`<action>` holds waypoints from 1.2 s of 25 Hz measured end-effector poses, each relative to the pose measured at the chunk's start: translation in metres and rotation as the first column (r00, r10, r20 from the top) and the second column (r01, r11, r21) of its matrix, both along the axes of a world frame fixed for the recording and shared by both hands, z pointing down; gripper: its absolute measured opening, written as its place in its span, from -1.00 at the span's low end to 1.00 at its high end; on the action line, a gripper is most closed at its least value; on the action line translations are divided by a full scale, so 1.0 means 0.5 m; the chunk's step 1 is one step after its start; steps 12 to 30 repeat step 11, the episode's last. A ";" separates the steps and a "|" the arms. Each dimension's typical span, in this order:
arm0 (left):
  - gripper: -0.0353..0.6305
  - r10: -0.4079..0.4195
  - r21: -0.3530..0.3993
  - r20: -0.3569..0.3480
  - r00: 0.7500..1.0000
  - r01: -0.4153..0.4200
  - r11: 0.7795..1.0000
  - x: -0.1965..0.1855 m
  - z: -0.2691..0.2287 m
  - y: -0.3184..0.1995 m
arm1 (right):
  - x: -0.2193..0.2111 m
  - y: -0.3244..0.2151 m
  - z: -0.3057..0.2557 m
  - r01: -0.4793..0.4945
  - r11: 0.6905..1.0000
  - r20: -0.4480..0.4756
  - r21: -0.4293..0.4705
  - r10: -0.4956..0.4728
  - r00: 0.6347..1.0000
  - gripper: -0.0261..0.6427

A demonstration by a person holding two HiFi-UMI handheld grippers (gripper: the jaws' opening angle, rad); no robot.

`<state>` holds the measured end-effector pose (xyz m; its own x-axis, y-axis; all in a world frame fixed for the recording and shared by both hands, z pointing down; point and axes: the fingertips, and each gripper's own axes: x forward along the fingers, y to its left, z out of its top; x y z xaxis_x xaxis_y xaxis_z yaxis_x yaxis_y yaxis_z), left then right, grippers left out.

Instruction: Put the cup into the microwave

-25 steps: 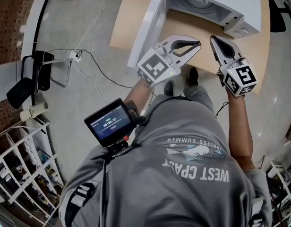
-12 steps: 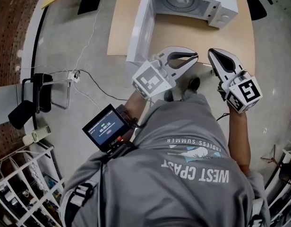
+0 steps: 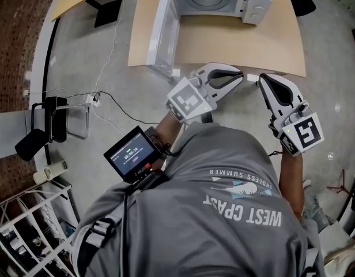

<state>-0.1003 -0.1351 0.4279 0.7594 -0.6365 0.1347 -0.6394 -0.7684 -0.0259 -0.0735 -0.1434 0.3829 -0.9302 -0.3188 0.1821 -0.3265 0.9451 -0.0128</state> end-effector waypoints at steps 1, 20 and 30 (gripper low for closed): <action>-0.82 0.004 -0.008 0.004 1.000 -0.004 1.000 0.001 0.008 0.002 | 0.001 0.004 0.003 -0.001 1.000 0.003 -0.002 0.001 1.000 -0.87; -0.82 0.055 -0.083 0.012 0.998 -0.054 0.995 0.038 0.076 0.031 | 0.011 0.034 0.032 -0.005 1.000 0.001 -0.018 0.005 1.000 -0.87; -0.82 0.055 -0.083 0.012 0.998 -0.054 0.995 0.038 0.076 0.031 | 0.011 0.034 0.032 -0.005 1.000 0.001 -0.018 0.005 1.000 -0.87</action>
